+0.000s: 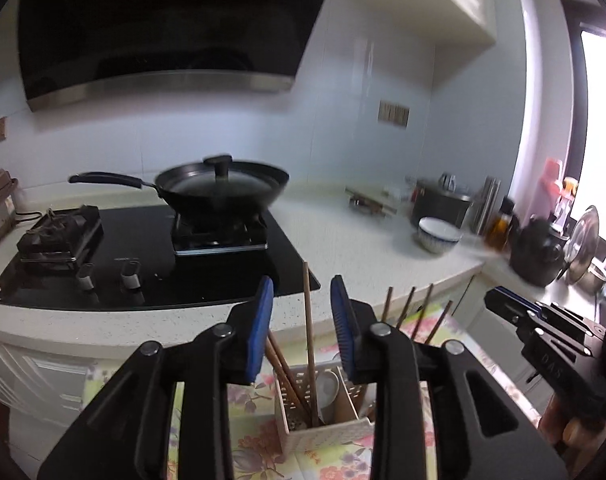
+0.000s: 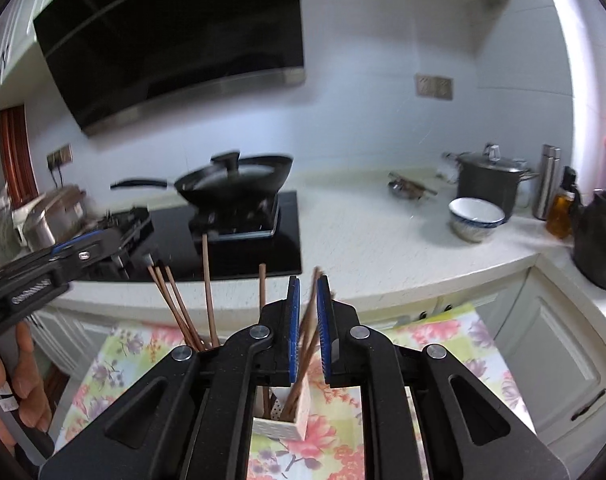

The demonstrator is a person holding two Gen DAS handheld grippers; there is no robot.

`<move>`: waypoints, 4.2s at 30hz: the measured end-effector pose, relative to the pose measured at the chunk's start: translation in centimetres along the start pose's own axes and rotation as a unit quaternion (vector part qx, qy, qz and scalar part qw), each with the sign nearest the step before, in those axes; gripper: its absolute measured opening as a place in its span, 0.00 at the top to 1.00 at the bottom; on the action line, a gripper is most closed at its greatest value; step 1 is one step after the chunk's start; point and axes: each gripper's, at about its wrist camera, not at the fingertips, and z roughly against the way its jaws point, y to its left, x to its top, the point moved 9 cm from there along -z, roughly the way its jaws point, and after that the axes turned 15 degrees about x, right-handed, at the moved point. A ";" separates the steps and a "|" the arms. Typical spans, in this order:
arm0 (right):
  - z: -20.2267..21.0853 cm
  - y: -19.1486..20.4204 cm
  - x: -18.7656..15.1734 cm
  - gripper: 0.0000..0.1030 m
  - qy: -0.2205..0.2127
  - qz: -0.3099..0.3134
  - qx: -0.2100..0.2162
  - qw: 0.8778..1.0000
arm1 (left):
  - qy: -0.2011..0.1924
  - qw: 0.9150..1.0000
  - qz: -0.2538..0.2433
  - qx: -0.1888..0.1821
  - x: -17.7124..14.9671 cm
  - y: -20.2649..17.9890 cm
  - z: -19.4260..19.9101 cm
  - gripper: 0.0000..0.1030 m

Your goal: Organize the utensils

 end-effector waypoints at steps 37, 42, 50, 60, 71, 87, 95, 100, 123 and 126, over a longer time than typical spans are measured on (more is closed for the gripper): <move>-0.2 0.4 -15.1 0.18 0.008 -0.009 0.009 1.000 | 0.019 1.000 0.003 -0.023 -18.5 1.2 1.1 0.11; -0.4 0.7 -15.1 0.18 0.006 -0.008 0.015 1.000 | 0.018 0.999 -0.004 -0.030 -18.4 0.8 1.0 0.11; -0.4 0.6 -14.9 0.18 0.005 -0.009 0.013 1.000 | 0.018 0.999 -0.005 -0.034 -18.6 0.5 1.1 0.11; -0.2 0.7 -14.9 0.18 0.004 -0.009 0.014 1.000 | 0.016 0.999 -0.005 -0.036 -18.5 0.3 1.4 0.11; 0.0 0.5 -14.9 0.18 0.003 -0.010 0.014 1.000 | 0.016 0.999 -0.007 -0.037 -18.5 0.2 1.5 0.10; 0.1 0.3 -14.9 0.18 0.003 -0.010 0.013 1.000 | 0.015 0.999 -0.007 -0.037 -18.5 0.2 1.6 0.10; 0.1 0.4 -14.9 0.18 0.003 -0.010 0.014 1.000 | 0.015 0.999 -0.009 -0.038 -18.5 0.1 1.7 0.10; 0.2 0.3 -14.8 0.18 0.002 -0.012 0.013 1.000 | 0.013 0.999 -0.010 -0.040 -18.4 -0.1 1.9 0.10; 0.2 0.3 -14.9 0.18 0.002 -0.011 0.013 1.000 | 0.013 0.999 -0.009 -0.040 -18.4 -0.2 2.0 0.09; 0.2 0.3 -14.9 0.18 0.003 -0.012 0.013 1.000 | 0.013 0.999 -0.010 -0.040 -18.4 -0.2 2.0 0.09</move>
